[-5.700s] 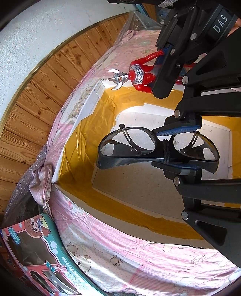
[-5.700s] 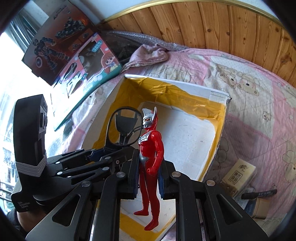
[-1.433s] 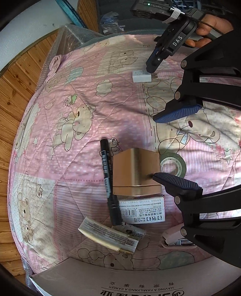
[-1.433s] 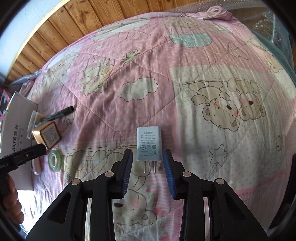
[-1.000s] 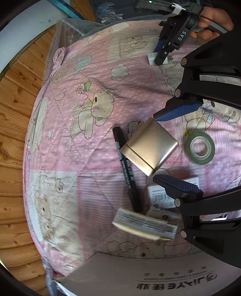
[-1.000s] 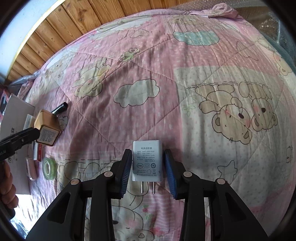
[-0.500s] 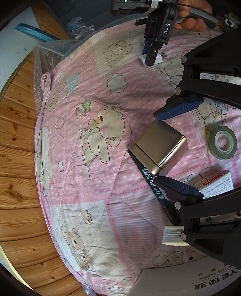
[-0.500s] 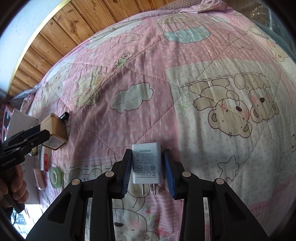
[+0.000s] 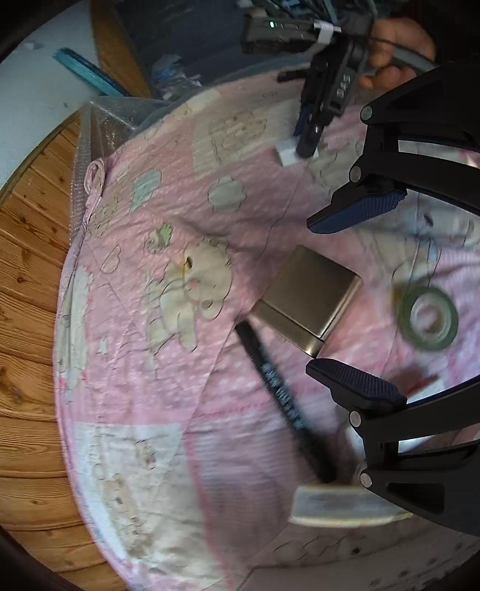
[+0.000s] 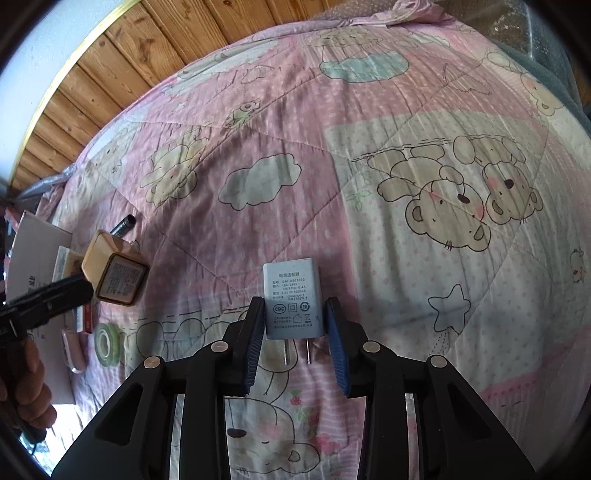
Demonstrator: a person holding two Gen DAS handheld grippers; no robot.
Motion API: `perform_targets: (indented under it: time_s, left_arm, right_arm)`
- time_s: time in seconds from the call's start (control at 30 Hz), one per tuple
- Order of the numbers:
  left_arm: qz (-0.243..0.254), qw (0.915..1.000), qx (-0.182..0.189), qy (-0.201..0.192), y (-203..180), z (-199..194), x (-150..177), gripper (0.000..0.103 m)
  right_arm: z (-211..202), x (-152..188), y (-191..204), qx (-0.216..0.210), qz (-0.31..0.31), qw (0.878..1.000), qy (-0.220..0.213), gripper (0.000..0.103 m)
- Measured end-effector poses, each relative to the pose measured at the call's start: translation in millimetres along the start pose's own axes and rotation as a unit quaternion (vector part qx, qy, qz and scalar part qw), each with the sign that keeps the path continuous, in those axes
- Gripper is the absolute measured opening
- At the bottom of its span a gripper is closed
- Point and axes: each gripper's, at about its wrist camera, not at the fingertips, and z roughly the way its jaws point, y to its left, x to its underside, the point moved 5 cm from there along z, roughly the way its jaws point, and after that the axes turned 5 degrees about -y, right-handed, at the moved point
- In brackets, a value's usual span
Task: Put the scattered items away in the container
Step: 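Lower the left tool over the gold square box and close on it while the right tool holds the charger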
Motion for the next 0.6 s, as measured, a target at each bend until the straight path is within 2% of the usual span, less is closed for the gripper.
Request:
perform_targets:
  time_s: [0.07,0.13,0.2,0.3,0.4,0.5,0.6]
  left_arm:
    - [0.009,0.9998,-0.017,0.008,-3.5,-0.6,9.4,0.070]
    - [0.052,0.9961,-0.071,-0.003,-3.8,-5.8,12.1,0.070]
    - [0.073,0.9916,-0.106,-0.013,-2.5,-11.3,10.1,0.071]
    - [0.078,0.9907,-0.109,-0.024,-9.9,-17.4,3.7,0.072]
    - [0.129,0.9844,-0.116,-0.032,-30.9,-10.5,-3.6,0.072]
    - [0.161,0.9770,-0.139,-0.022,-38.9,8.7,-5.0,0.072]
    - [0.157,0.9754,-0.154,0.001,-32.5,27.4,-1.6,0.070]
  right_arm:
    - [-1.7,0.7,-0.6,-0.005,0.003,1.000,-0.002,0.035]
    - [-3.2,1.8,-1.6,-0.008,0.006,1.000,-0.004,0.035]
    - [-3.7,3.2,-2.7,-0.009,0.008,1.000,-0.005,0.036]
    - [-3.4,4.8,-2.1,-0.008,0.009,1.000,-0.006,0.036]
    - [-2.4,4.6,-3.0,-0.007,0.008,1.000,-0.007,0.037]
    - [-0.3,2.4,-2.6,-0.004,0.003,1.000,-0.010,0.037]
    - [1.9,-0.2,-0.9,0.003,-0.006,1.000,-0.014,0.034]
